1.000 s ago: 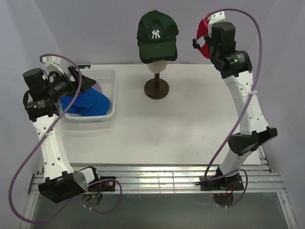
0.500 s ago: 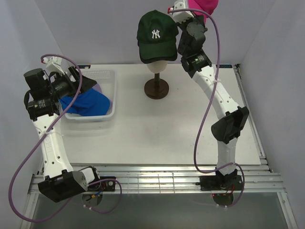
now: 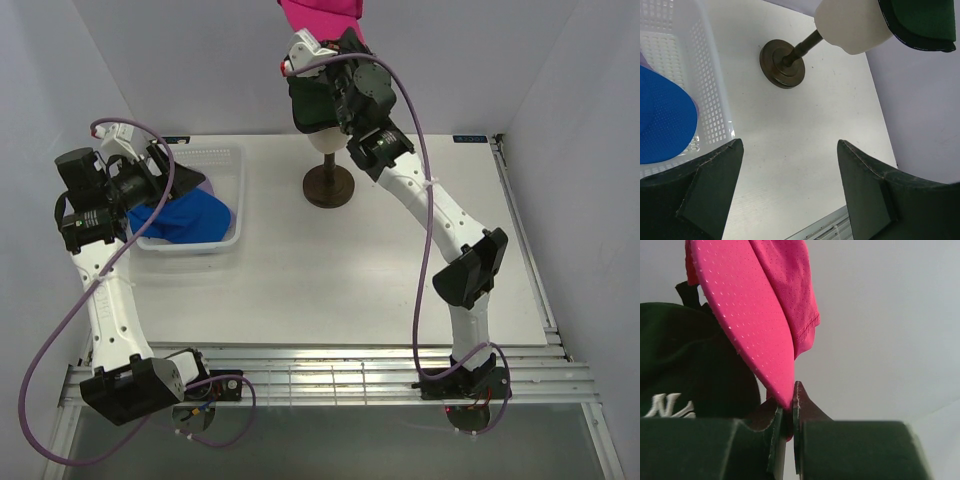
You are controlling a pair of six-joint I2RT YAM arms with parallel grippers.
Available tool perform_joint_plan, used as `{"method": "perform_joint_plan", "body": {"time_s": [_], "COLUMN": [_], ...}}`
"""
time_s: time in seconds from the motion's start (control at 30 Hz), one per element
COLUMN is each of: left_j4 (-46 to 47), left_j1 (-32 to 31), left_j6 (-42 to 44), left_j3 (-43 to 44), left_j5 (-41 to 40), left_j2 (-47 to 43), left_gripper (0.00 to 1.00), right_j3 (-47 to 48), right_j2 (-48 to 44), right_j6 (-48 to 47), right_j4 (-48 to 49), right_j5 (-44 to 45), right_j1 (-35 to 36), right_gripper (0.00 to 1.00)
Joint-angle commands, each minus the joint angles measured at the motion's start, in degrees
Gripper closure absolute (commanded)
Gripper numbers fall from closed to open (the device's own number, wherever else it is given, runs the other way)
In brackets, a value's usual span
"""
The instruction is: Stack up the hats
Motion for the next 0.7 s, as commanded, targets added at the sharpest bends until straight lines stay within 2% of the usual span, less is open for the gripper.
{"method": "perform_joint_plan", "body": {"time_s": [0.0,0.23,0.67], "left_j4": [0.7,0.7,0.8], "left_j1": [0.1,0.1,0.2], "left_j6": [1.1,1.1,1.0], "left_j3": [0.0,-0.7,-1.1], "left_j5": [1.5,1.6,1.5], "left_j2": [-2.2,-2.5,-2.6], "left_gripper": [0.14,0.14,0.14], "right_j3": [-0.7,-3.9,-8.5], "right_j2": [-3.4,-5.2,-11.1], "right_j6": [-4.9,-12.8,-18.2], "right_j4": [-2.5,-3.7,-9.7], "right_j5": [-2.5,3.4,8.6], "right_j1": [0.2,2.9,7.3], "right_gripper": [0.92,0.92,0.92]}}
